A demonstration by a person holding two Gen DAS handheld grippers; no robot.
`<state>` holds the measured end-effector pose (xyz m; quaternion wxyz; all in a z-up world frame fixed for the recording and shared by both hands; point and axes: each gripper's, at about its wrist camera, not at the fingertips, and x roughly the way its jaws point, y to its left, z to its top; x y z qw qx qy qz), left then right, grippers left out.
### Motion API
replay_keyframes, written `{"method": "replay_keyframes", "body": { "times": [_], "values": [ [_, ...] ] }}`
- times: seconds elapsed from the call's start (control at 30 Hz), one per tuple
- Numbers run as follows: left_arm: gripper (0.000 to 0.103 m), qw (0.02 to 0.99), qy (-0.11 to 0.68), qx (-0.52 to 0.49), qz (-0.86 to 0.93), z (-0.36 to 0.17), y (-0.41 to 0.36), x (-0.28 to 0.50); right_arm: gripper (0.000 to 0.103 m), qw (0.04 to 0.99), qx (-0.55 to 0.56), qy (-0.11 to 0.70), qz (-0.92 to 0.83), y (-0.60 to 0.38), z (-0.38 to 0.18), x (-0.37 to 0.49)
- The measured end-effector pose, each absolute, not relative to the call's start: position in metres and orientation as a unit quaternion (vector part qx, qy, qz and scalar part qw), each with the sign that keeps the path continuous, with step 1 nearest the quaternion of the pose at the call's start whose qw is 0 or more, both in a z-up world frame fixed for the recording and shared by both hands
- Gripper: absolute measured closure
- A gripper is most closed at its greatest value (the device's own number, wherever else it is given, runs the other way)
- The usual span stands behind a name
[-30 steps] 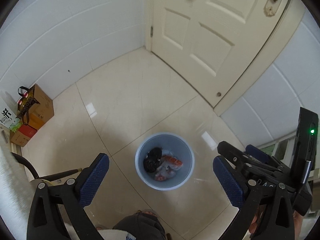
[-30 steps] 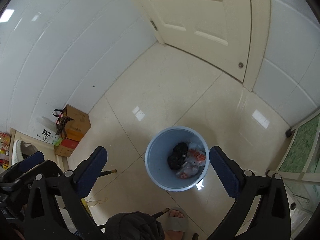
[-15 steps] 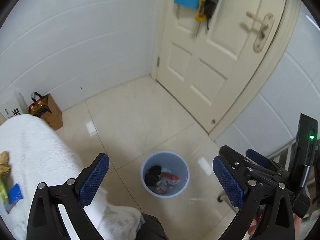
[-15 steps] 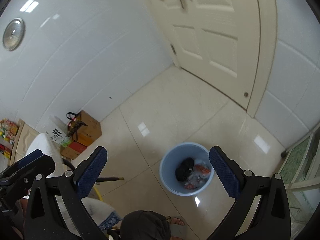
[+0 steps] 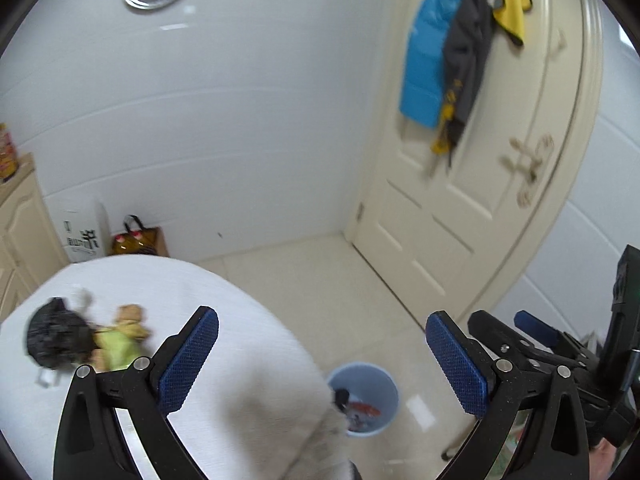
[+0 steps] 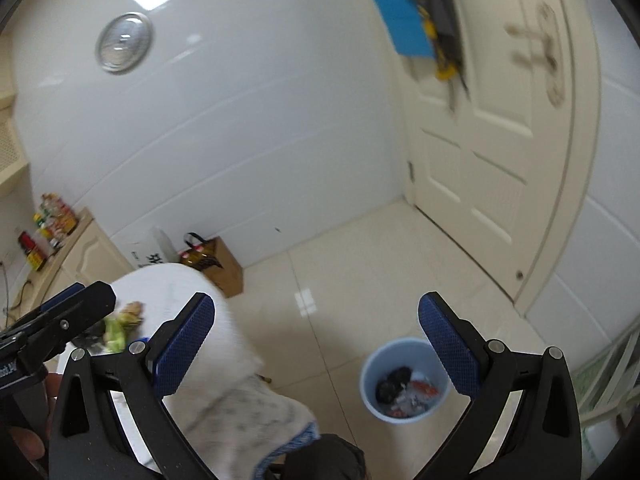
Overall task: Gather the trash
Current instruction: 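Return both open tools to the table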
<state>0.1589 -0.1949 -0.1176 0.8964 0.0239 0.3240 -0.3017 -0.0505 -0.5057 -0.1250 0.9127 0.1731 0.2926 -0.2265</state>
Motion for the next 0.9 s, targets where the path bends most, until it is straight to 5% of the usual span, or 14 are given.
{"method": "replay_keyframes", "body": {
  "times": [0.47, 0.9],
  "values": [
    [0.001, 0.942, 0.262, -0.025, -0.208, -0.105, -0.052, 0.042, 0.000, 0.952, 0.072, 0.263, -0.142, -0.378, -0.082, -0.014],
    [0.001, 0.955, 0.275, -0.035, -0.108, -0.139, 0.015, -0.020, 0.000, 0.951, 0.018, 0.301, -0.069, -0.299, -0.113, 0.033]
  ]
}}
